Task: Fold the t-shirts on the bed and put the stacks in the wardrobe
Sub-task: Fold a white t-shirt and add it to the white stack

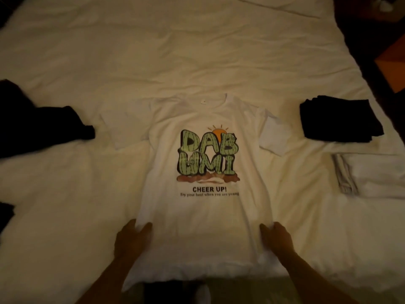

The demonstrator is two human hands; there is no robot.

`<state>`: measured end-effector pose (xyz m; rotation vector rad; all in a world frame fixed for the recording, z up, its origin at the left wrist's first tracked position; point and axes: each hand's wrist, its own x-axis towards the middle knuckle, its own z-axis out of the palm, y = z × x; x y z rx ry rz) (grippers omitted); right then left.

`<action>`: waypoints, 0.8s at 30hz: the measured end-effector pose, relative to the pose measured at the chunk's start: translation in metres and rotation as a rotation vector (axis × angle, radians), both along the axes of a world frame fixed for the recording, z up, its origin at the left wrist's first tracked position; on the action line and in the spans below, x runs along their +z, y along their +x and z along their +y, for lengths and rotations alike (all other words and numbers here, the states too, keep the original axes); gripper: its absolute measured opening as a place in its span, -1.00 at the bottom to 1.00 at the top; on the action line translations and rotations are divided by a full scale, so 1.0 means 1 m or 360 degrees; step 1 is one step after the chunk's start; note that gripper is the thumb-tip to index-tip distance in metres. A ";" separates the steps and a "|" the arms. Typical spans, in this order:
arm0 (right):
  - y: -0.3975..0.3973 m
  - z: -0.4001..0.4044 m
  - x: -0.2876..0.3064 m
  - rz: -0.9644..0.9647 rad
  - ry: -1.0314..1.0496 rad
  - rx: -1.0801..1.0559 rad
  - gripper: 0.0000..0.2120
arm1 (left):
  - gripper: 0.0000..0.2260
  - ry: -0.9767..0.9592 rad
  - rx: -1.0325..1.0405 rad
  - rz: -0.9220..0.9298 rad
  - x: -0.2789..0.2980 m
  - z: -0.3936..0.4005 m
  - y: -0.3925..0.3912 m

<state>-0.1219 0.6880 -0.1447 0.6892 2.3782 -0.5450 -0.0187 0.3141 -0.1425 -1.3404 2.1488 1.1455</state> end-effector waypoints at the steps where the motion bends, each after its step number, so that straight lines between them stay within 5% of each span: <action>1: 0.009 0.006 -0.002 0.0048 -0.0095 -0.0006 -0.58 | -0.56 0.0019 0.0037 0.0044 -0.002 0.001 0.013; 5: 0.051 0.030 0.003 0.0150 -0.0477 -0.0157 -0.80 | -0.53 0.0096 0.0198 0.0135 0.001 0.012 0.069; 8: 0.072 0.043 0.011 0.0231 -0.0661 -0.0400 -0.92 | -0.77 0.0160 0.0490 0.0281 0.010 0.021 0.097; 15: 0.079 0.055 0.024 0.0350 -0.0837 -0.0551 -0.85 | -0.90 0.0433 0.0777 0.0573 0.035 0.017 0.104; 19: 0.081 0.056 0.016 0.0409 -0.0858 -0.0539 -0.69 | -0.82 0.0262 0.0660 0.0599 0.029 0.010 0.101; 24: 0.089 0.062 0.007 0.0409 -0.0800 0.0055 -0.46 | -0.57 0.0186 0.0375 0.0578 0.019 0.004 0.106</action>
